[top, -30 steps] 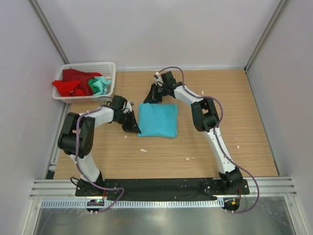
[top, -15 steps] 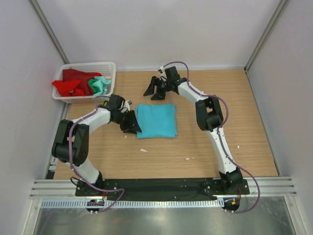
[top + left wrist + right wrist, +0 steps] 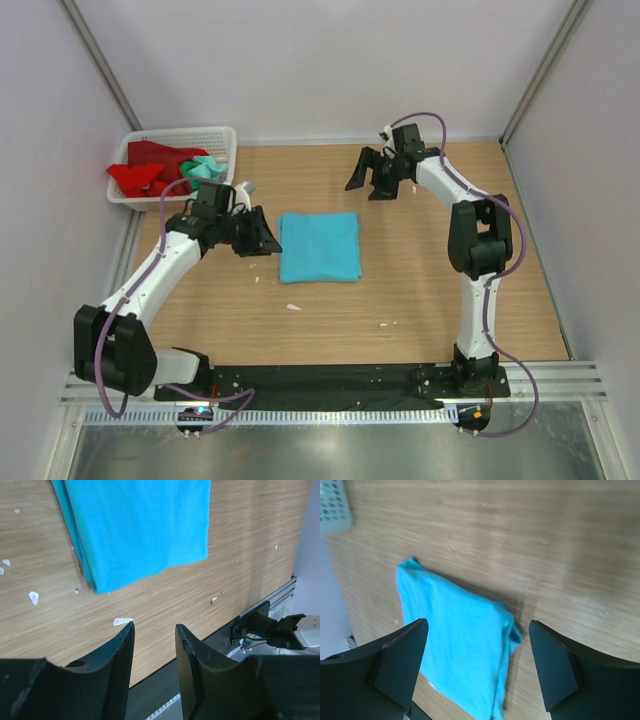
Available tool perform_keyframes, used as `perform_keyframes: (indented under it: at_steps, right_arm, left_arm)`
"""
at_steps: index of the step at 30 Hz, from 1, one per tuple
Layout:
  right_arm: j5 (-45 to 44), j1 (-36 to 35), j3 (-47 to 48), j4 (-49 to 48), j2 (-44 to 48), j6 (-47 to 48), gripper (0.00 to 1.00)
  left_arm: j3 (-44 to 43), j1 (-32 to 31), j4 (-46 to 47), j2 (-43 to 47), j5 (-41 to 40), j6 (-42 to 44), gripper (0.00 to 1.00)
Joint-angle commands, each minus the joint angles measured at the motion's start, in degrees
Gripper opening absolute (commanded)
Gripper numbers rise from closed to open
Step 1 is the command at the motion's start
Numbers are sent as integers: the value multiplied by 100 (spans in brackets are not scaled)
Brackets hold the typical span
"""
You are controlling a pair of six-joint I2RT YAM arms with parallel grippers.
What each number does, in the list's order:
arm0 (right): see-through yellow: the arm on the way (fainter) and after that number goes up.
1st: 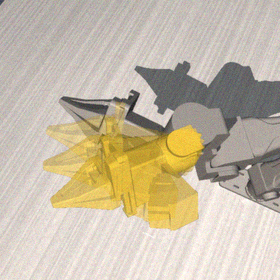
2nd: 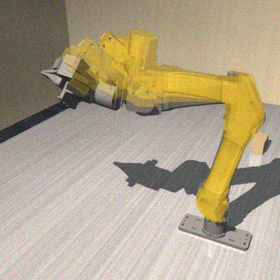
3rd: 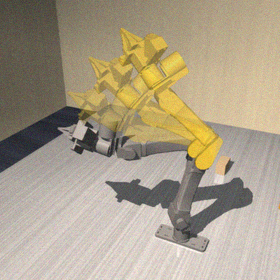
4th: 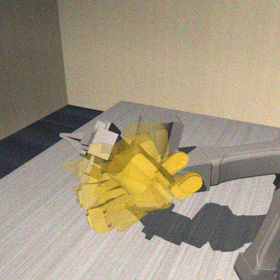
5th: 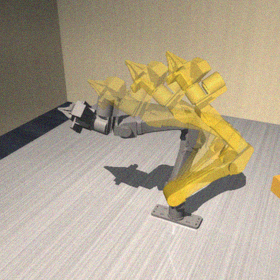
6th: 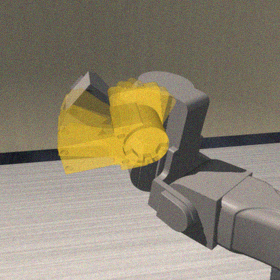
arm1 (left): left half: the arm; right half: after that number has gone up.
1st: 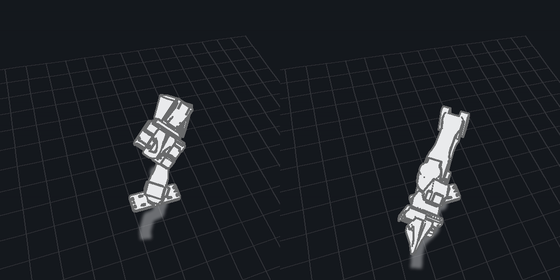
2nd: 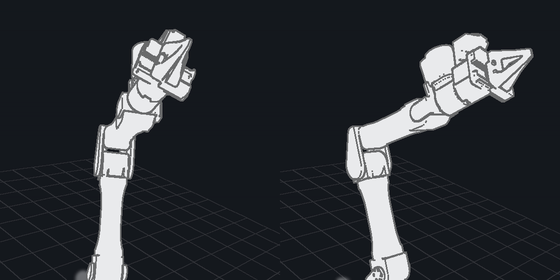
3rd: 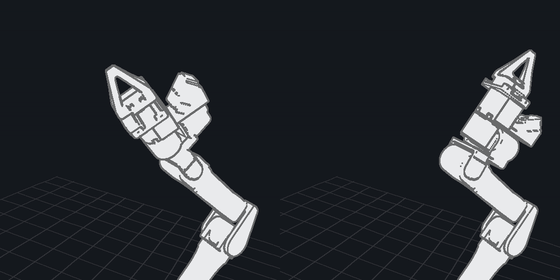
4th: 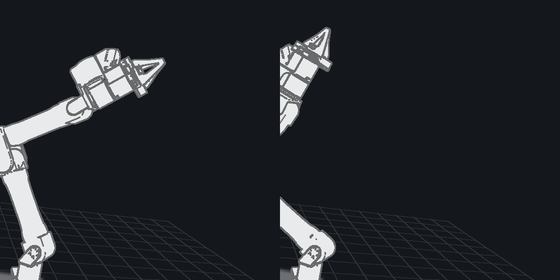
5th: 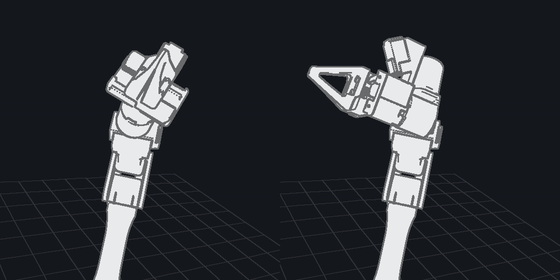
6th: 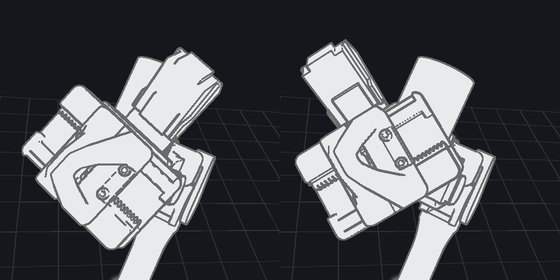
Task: Fold and stack the t-shirts
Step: Fold the tshirt, then neatly place the folded tshirt to the corner
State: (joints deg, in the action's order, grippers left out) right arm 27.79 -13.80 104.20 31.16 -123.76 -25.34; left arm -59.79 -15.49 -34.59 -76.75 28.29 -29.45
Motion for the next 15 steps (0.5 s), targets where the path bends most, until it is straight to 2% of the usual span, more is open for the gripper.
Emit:
perform_keyframes:
  at_steps: [1, 8, 15]
  right_arm:
    - [130, -158, -619, -126, 221, 337, 87]
    - [209, -149, -1525, -602, 327, 522, 87]
    - [683, -254, -1833, -866, 239, 328, 79]
  left_arm:
    - [204, 54, -250, 370, -8, 36, 40]
    - [415, 125, -505, 828, 27, 115, 40]
    - [468, 134, -435, 872, 159, 54, 40]
